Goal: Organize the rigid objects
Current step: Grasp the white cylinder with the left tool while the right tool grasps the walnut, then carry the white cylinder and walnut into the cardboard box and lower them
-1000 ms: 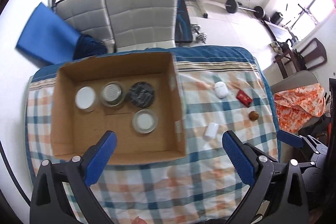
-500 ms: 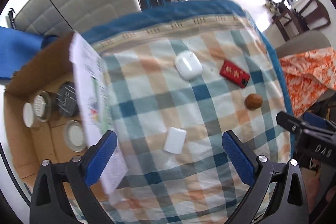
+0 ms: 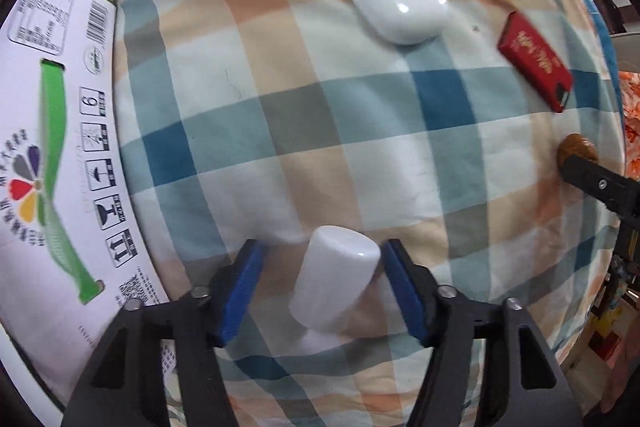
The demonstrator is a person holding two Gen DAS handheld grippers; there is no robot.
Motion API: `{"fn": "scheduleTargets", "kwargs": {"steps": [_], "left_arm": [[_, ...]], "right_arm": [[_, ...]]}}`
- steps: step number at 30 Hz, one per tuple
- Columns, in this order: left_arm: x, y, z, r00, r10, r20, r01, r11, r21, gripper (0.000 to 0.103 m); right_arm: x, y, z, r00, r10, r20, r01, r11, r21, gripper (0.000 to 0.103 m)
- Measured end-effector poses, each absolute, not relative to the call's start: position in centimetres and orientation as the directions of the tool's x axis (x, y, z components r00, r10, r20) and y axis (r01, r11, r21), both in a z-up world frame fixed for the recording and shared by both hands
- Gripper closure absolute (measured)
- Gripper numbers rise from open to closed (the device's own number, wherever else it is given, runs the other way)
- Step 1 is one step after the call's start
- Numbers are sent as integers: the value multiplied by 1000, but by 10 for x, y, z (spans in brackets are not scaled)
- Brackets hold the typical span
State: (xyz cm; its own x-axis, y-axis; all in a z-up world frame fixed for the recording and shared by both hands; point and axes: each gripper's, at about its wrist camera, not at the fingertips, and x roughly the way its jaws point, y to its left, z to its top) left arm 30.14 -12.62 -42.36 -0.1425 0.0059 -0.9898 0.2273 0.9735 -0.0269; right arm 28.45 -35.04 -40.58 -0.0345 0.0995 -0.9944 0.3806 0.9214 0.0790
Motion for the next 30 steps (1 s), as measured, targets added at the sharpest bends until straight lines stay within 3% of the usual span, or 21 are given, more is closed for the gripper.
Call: {"fn": "scheduleTargets", "kwargs": {"steps": [3,5,6,7,9,22,30], "left_arm": [[302,-127,-424,-137,-1,-991,223,974,-32,50],[301,-128,-422,-130,-6,-992,222,974,-35,61],[301,-127,-420,-126,-10,-992,215,976,-37,72],[305,-125,-417,-122,-12,-992,211,977,-38,74],[305,-126,-415,-121,-21,-992,204,978,-46,74],[304,-93,-384,-93,-101,-991,150,982,-114,74],[295,-76,-325,3,-180,-984,165,970,-177,74]], "right_arm": [[289,-351,-412,-35,101,-994,374,924,81,36],[292,-350,-414,-37,94,-995,368,927,74,40],[294,-351,-415,-36,92,-995,366,928,73,45],[295,-350,-416,-39,85,-996,361,930,65,48],[297,-352,-415,-46,71,-996,354,934,50,60],[279,-338,-389,-22,96,-995,321,943,84,60],[265,-312,-346,26,151,-988,294,943,152,60]]}}
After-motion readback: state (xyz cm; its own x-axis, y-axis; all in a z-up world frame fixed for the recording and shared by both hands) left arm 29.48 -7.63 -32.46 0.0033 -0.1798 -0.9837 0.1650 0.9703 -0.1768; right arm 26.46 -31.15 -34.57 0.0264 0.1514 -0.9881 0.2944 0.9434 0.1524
